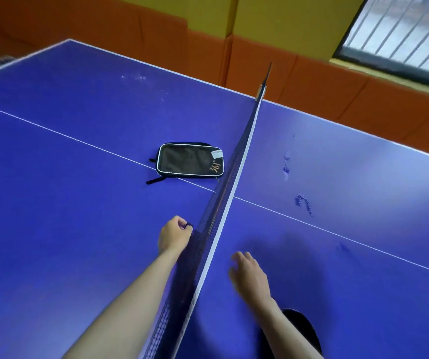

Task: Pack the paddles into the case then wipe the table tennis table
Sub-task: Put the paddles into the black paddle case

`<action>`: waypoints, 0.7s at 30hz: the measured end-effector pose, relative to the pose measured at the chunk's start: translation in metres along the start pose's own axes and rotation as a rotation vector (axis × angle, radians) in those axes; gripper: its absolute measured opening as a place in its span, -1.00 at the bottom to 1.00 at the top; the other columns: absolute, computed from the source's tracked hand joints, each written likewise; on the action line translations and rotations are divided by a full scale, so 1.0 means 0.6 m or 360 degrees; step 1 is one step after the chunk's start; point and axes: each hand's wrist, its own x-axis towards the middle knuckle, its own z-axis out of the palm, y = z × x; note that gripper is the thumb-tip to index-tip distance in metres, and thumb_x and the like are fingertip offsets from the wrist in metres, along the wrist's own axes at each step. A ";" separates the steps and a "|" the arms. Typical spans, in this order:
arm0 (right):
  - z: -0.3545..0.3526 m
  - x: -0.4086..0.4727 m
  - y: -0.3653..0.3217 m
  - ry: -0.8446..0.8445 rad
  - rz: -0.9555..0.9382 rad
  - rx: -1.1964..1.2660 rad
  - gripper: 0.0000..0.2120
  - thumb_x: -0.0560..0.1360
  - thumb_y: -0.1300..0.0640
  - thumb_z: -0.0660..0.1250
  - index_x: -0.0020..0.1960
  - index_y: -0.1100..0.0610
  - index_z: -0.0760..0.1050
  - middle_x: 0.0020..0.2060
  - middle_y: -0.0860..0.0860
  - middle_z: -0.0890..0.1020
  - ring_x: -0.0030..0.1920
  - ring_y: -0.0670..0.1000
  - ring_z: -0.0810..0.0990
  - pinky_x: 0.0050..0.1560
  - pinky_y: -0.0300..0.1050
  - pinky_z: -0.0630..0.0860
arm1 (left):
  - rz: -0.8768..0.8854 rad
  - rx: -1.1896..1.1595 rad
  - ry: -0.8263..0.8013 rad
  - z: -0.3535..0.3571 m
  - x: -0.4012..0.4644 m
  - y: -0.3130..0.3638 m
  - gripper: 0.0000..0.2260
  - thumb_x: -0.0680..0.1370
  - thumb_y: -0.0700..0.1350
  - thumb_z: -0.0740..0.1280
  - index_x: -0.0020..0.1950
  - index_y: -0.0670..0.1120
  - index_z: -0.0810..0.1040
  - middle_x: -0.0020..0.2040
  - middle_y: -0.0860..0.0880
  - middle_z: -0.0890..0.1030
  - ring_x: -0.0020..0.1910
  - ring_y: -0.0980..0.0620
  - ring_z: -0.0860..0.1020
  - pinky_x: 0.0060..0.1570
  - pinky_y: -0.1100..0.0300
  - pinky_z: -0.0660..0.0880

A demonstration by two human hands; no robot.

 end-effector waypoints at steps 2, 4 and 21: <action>0.014 0.038 -0.002 -0.0071 -0.0038 -0.0124 -0.63 0.61 0.06 0.19 0.42 0.00 0.40 0.29 -0.04 0.47 0.28 0.10 0.49 -0.02 -0.04 0.46 | -0.0048 -0.0090 -0.0001 0.009 0.056 -0.003 -0.91 0.59 -0.06 0.38 0.06 -0.02 0.54 -0.09 0.07 0.58 -0.04 -0.05 0.58 -0.16 0.12 0.45; 0.027 0.074 0.001 -0.0111 -0.0023 -0.0193 -0.54 0.61 0.06 0.19 0.51 -0.03 0.33 0.44 -0.06 0.40 0.36 0.09 0.45 0.04 -0.04 0.47 | -0.0094 -0.0216 0.0000 0.019 0.108 -0.005 -0.86 0.59 -0.07 0.39 0.11 -0.05 0.54 -0.04 0.02 0.60 0.01 -0.07 0.59 -0.09 0.11 0.47; 0.065 0.174 0.031 0.0251 -0.0154 -0.0471 -0.63 0.35 0.04 0.32 0.14 -0.03 0.64 -0.07 -0.05 0.59 -0.42 0.10 0.41 0.03 0.03 0.60 | -0.0563 -0.0577 0.0374 -0.021 0.378 0.071 -0.53 0.52 0.27 0.39 0.20 -0.06 0.47 -0.08 -0.02 0.56 -0.21 -0.05 0.53 -0.06 0.04 0.49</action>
